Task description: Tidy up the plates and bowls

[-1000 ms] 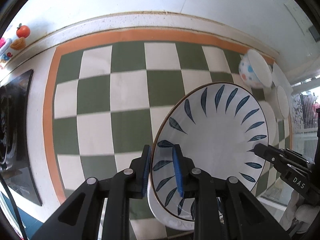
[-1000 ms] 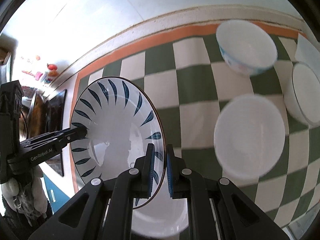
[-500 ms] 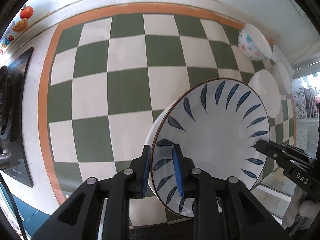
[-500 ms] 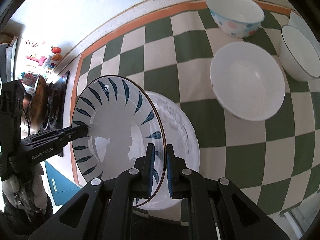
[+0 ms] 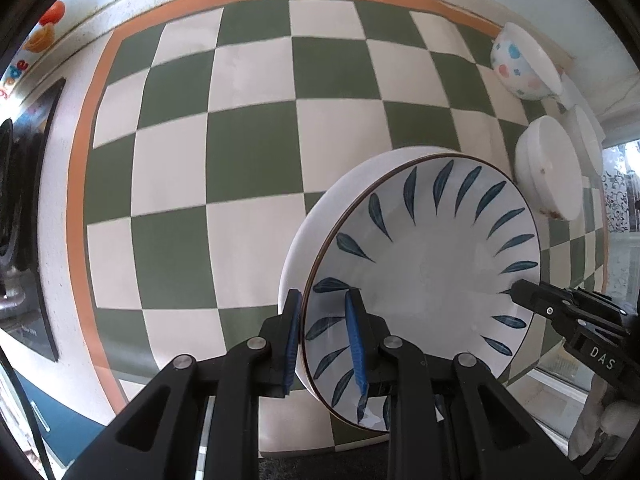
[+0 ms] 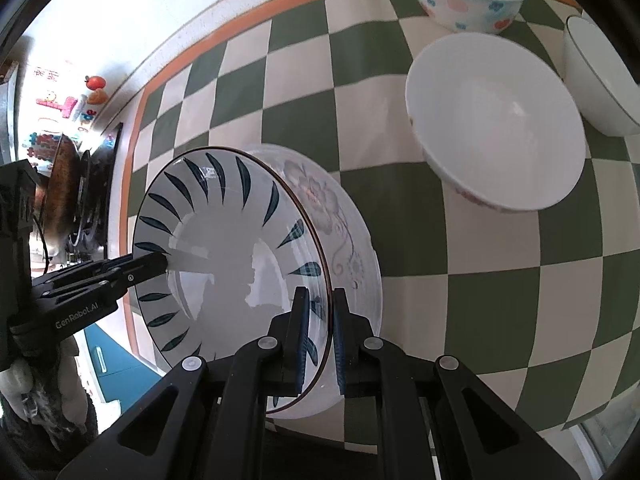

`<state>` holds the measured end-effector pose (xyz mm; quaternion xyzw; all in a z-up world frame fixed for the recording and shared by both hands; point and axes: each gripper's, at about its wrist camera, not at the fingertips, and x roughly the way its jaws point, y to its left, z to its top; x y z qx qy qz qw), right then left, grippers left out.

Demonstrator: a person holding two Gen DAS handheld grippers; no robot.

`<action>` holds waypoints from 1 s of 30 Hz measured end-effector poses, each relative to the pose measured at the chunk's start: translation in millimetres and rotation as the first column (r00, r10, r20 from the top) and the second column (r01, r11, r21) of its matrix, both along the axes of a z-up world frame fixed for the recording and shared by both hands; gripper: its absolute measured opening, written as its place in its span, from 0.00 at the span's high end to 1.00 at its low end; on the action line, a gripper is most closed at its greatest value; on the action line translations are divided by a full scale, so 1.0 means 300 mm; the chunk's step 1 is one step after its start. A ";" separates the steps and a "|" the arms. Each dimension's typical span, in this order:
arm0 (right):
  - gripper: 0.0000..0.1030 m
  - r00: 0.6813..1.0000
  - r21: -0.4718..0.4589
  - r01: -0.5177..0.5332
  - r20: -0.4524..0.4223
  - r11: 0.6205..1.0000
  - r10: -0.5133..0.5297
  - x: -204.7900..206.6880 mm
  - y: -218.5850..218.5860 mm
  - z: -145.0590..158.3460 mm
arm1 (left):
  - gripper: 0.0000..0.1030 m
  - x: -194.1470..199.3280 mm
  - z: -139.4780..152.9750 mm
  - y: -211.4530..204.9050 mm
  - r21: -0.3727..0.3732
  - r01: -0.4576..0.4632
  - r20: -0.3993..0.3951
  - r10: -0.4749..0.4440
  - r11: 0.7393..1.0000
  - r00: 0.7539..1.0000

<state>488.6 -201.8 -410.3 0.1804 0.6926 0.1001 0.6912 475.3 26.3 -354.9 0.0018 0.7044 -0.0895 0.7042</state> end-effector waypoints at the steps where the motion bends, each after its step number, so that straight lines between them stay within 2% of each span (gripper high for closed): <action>1: 0.88 1.000 -0.001 -0.007 -0.005 1.000 0.007 -0.002 0.002 -0.008 | 0.81 -0.002 -0.007 0.000 0.000 -0.009 -0.006 0.009 1.000 1.000; 11: 0.88 0.997 -0.007 -0.071 -0.013 0.997 0.071 0.010 0.012 -0.054 | 0.79 -0.003 -0.057 -0.010 0.005 -0.098 -0.003 0.098 0.995 0.995; 21: 0.85 0.995 -0.001 -0.094 -0.021 0.996 0.094 0.052 0.008 -0.053 | 0.78 -0.027 -0.056 0.022 0.002 -0.124 0.009 0.124 0.992 0.992; 30: 0.75 0.997 -0.097 -0.076 0.014 0.992 0.077 0.047 0.048 -0.008 | 0.77 -0.029 -0.021 0.012 0.034 -0.127 0.036 0.126 0.991 0.991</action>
